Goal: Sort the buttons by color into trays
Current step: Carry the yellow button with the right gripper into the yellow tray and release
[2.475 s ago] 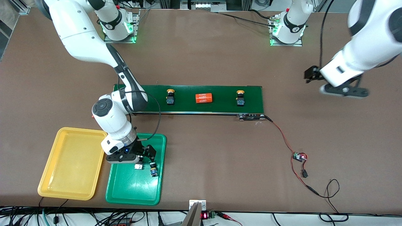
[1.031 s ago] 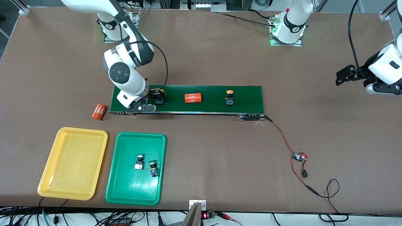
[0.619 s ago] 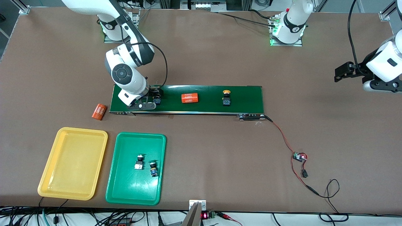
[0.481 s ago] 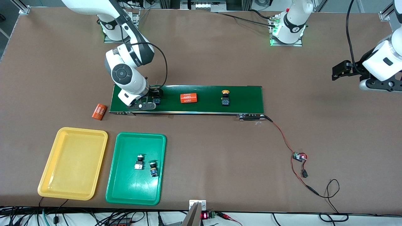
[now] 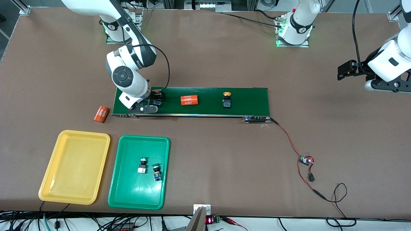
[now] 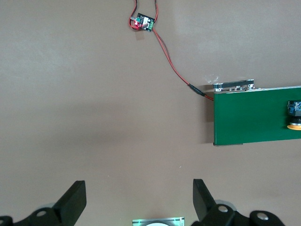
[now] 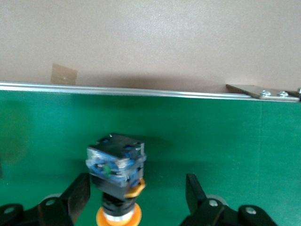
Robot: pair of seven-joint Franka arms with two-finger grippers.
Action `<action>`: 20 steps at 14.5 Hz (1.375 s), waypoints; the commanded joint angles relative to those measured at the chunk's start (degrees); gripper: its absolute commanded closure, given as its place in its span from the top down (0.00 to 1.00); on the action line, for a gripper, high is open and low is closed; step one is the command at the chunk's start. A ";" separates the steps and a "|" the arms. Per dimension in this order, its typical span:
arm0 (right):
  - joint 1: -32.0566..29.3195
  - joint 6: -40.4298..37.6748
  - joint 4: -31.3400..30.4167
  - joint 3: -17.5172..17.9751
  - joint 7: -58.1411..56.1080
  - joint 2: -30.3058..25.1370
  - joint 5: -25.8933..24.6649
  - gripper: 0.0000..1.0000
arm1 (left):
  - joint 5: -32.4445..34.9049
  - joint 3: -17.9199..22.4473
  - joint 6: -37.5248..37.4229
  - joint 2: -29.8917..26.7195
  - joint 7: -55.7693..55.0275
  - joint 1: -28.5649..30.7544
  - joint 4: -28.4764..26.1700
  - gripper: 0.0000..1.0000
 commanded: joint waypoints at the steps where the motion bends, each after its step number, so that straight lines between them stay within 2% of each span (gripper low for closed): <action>1: -0.85 0.22 -0.19 0.45 -0.74 -0.05 0.76 0.82 | -0.09 -0.28 -1.43 -0.22 -0.62 0.24 1.15 1.00; 2: -0.85 0.31 -0.10 0.45 -1.09 0.30 0.76 0.75 | -0.18 -0.28 -1.52 -0.22 -0.71 0.24 1.24 1.00; 5: -1.38 1.19 0.07 0.45 -1.44 1.27 0.76 0.68 | 0.00 -0.54 -2.05 -0.30 -5.09 0.06 1.33 1.00; 6: -1.46 1.36 0.07 0.45 -2.05 1.71 0.84 0.59 | 0.09 -1.06 -2.14 -0.30 -5.45 0.15 1.33 1.00; 9: -2.08 1.19 0.33 0.36 -2.50 1.62 0.84 0.21 | 0.09 -0.98 -2.84 -0.30 -4.76 0.76 1.33 1.00; 10: -2.43 0.93 1.21 0.36 -2.67 1.45 0.84 0.11 | 0.09 -0.89 -2.84 -0.30 -4.67 0.76 1.33 1.00; 11: -2.61 0.14 2.61 0.36 -2.76 1.10 0.93 0.06 | 0.17 -0.89 -2.67 -0.30 -4.58 0.76 1.24 1.00; 12: -3.39 -2.47 4.80 0.28 -2.76 0.40 0.93 0.05 | 0.18 -0.98 -2.49 -0.30 -4.58 0.76 1.33 1.00; 14: -6.20 -8.45 13.39 0.01 -5.38 0.21 0.58 0.05 | 0.09 -1.33 -2.66 -0.65 -4.49 0.76 1.33 1.00; 16: -9.36 -8.22 18.68 -0.34 -9.42 1.61 0.06 0.05 | 0.09 -1.60 -2.67 -0.66 -4.40 0.68 1.24 1.00; 20: -14.46 -6.03 29.23 -3.76 -21.98 9.07 -4.25 0.06 | 0.18 -1.51 -2.66 -0.65 -4.40 0.68 1.24 1.00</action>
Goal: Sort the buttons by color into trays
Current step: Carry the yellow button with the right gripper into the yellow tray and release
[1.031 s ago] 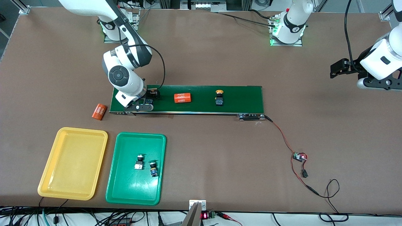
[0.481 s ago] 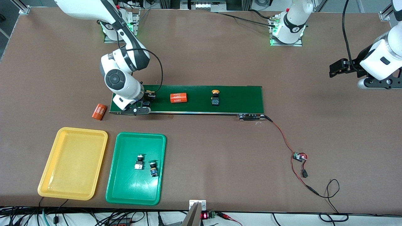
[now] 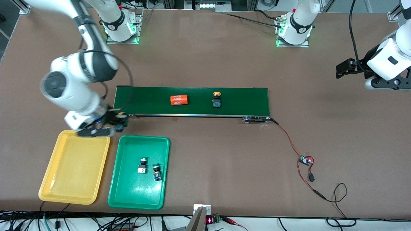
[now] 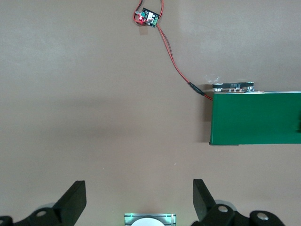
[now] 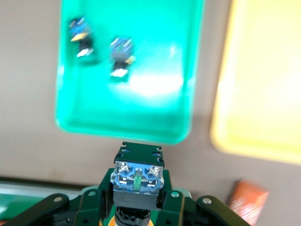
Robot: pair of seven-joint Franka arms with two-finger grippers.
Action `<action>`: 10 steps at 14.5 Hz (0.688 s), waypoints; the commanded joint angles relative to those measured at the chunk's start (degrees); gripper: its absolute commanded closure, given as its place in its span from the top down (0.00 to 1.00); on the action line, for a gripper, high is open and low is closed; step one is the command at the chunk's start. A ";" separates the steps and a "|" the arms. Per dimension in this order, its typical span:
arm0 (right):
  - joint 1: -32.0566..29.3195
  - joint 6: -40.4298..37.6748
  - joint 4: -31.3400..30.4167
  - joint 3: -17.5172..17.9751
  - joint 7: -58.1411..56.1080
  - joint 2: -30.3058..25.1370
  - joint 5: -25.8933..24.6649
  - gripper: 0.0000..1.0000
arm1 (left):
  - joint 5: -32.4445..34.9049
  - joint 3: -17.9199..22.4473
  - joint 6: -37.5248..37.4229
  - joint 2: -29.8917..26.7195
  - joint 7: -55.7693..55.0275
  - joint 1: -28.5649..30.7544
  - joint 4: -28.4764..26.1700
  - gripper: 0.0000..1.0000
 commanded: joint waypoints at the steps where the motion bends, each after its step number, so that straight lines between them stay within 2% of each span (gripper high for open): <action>1: -3.74 1.98 7.40 -0.57 -8.15 7.60 -2.65 0.06 | 0.17 -0.49 -1.11 -0.36 0.04 0.48 0.80 1.00; 7: -11.03 18.22 10.05 -0.57 -12.31 17.97 -14.68 0.06 | 0.17 -0.40 -1.20 -0.28 0.04 0.48 0.62 1.00; 10: -13.50 23.17 11.27 -0.48 -14.76 21.49 -16.28 0.06 | 0.17 -0.40 -1.20 -0.28 0.04 0.48 0.71 1.00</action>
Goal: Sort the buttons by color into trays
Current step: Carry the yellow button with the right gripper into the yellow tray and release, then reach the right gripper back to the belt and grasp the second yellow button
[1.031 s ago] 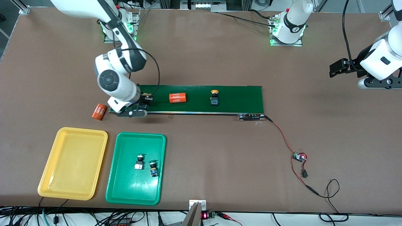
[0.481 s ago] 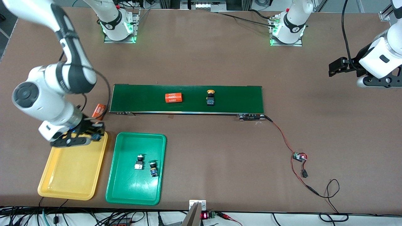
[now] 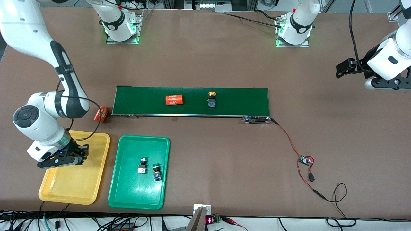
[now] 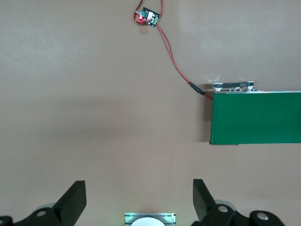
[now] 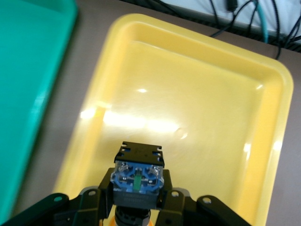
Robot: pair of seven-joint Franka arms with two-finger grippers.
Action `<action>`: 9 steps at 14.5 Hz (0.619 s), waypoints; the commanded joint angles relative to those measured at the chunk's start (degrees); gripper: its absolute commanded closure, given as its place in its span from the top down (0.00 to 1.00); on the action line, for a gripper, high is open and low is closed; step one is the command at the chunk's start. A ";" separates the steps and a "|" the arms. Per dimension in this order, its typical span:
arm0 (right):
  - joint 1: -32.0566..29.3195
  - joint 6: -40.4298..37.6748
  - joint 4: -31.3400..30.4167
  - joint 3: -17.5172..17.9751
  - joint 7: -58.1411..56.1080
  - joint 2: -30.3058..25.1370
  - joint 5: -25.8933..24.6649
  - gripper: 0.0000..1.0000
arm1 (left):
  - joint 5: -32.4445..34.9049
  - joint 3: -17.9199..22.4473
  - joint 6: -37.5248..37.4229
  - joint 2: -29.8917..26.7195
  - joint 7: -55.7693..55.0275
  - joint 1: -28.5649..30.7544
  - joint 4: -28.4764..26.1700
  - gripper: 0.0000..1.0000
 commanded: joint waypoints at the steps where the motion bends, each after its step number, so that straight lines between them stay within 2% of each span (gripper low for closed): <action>1: -1.89 1.85 4.38 0.94 -2.26 4.11 -1.37 0.07 | 0.17 -0.40 -1.07 -0.25 0.05 0.46 0.62 1.00; 2: -2.15 1.86 4.83 0.94 -2.26 4.90 -1.37 0.11 | 0.17 -0.40 -1.07 -0.25 0.05 0.46 0.62 1.00; 4: -2.60 2.38 4.83 0.94 -1.91 6.49 -1.37 0.32 | 0.17 -0.40 -1.07 -0.25 0.05 0.46 0.62 1.00; 5: -2.86 3.25 4.57 0.94 -1.91 6.84 -1.28 0.51 | 0.17 -0.40 -1.16 -0.25 0.05 0.46 0.62 1.00; 6: -2.86 3.78 4.31 0.94 -1.65 6.93 -1.28 0.57 | 0.17 -0.40 -1.16 -0.25 0.05 0.46 0.62 1.00; 7: -2.95 3.88 4.22 0.94 -1.47 7.19 -1.19 0.71 | 0.17 -0.40 -1.16 -0.25 0.05 0.38 0.62 1.00; 9: -3.04 3.88 4.22 0.94 -1.21 7.02 -0.76 0.87 | 0.17 -0.40 -1.16 -0.25 0.05 0.38 0.62 1.00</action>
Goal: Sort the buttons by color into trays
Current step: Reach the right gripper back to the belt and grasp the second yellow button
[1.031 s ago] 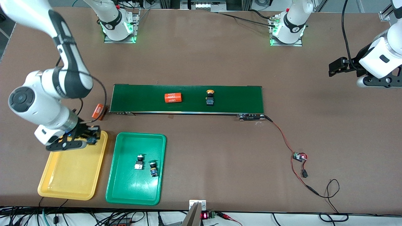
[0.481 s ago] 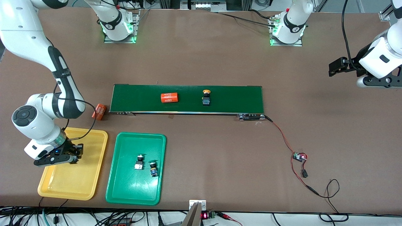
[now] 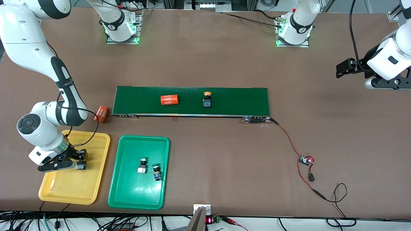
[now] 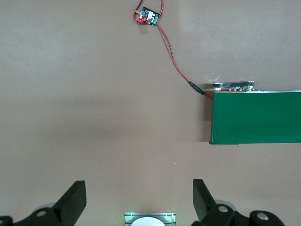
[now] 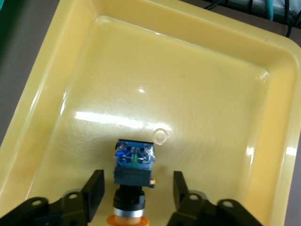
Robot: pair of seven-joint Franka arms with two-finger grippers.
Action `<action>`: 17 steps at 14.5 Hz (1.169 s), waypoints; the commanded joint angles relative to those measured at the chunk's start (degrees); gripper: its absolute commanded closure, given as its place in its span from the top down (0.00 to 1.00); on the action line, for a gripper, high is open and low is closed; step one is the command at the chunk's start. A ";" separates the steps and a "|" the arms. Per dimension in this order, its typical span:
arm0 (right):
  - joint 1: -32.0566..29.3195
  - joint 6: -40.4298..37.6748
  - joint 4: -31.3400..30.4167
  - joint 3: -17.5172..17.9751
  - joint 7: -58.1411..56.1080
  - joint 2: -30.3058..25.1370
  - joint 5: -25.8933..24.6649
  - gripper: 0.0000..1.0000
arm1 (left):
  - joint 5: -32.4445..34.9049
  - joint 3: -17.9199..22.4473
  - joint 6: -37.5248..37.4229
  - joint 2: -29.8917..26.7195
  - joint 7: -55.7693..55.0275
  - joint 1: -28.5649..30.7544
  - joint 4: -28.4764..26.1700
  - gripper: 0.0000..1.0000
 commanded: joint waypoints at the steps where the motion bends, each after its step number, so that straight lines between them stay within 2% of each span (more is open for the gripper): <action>1: -1.06 0.34 0.64 0.92 0.07 -0.17 -0.16 0.95 | 0.17 -0.40 -1.06 -0.25 0.04 0.37 0.62 1.00; 2: -0.89 -0.19 -0.93 1.10 0.42 -2.18 0.10 1.00 | 0.17 -0.40 -1.15 -0.25 0.04 0.37 0.62 1.00; 4: -0.45 -2.55 -6.98 2.15 3.65 -7.88 1.15 1.00 | 0.17 -0.48 -1.15 -0.25 0.04 0.37 0.62 1.00; 6: -0.01 -8.07 -12.08 4.25 8.13 -14.29 4.75 1.00 | 0.17 -0.48 -1.15 -0.25 0.04 0.28 0.62 1.00; 9: 3.67 -17.83 -18.33 4.96 14.82 -24.05 9.93 1.00 | 0.17 -0.48 -1.15 -0.25 0.04 0.28 0.62 1.00; 12: 4.74 -25.75 -22.72 9.87 21.40 -31.09 13.81 1.00 | 0.17 -0.48 -1.24 -0.25 0.04 0.28 0.53 1.00; 15: 4.74 -27.00 -27.56 16.11 29.93 -35.85 13.99 1.00 | 0.17 -0.48 -1.15 -0.17 0.04 0.28 0.53 1.00; 17: 5.52 -27.00 -27.75 19.11 33.80 -36.21 14.17 1.00 | 0.17 -0.48 -1.15 -0.17 0.04 0.37 0.45 1.00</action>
